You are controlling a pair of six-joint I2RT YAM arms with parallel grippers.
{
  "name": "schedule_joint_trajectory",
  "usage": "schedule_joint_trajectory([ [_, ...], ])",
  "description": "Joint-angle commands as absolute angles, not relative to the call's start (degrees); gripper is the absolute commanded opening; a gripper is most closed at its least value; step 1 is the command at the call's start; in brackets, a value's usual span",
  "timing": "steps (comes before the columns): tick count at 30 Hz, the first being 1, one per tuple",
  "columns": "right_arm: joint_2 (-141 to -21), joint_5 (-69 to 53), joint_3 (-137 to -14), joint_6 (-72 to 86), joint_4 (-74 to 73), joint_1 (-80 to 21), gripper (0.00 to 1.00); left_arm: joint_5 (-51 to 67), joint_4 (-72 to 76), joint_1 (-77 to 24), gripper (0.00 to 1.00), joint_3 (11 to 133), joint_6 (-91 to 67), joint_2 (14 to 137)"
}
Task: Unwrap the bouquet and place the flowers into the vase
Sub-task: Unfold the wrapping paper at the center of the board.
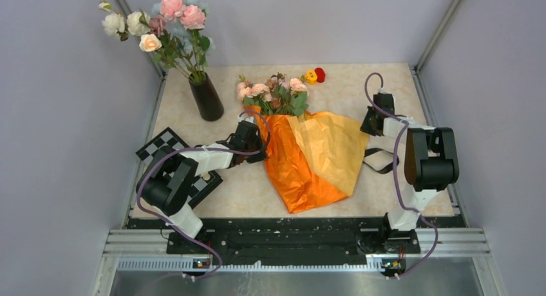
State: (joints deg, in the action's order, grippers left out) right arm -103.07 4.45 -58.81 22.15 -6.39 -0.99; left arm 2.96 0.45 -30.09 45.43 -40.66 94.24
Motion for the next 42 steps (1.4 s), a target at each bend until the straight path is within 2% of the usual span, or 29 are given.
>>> schedule_joint_trajectory([
  [1,-100.73,5.72,-57.77,21.70,-9.65,-0.35,0.00,1.93,-0.44,-29.79,0.00,44.30,-40.78,92.72],
  [8,-95.57,7.46,-59.52,20.70,-12.76,0.45,0.00,2.27,-0.45,-29.61,0.00,44.23,-41.00,92.12],
  [11,-95.29,4.46,-60.01,19.55,-13.50,2.02,0.15,2.70,-0.44,-29.53,0.00,44.25,-40.96,92.07],
  [16,-96.73,-0.93,-60.07,18.96,-14.05,2.54,0.48,3.31,-0.44,-29.52,0.00,44.21,-41.17,92.07],
  [19,-97.79,-1.69,-59.57,18.06,-12.96,2.55,0.58,3.43,1.15,-29.48,0.00,44.13,-41.31,92.03],
  [31,-103.18,-0.27,-63.42,12.63,-12.32,2.22,0.54,3.93,1.04,-29.50,0.00,44.49,-41.26,92.11],
  [42,-106.21,8.23,-65.54,9.75,-16.47,-3.55,0.54,3.98,0.92,-29.43,0.00,44.85,-41.26,92.11],
])
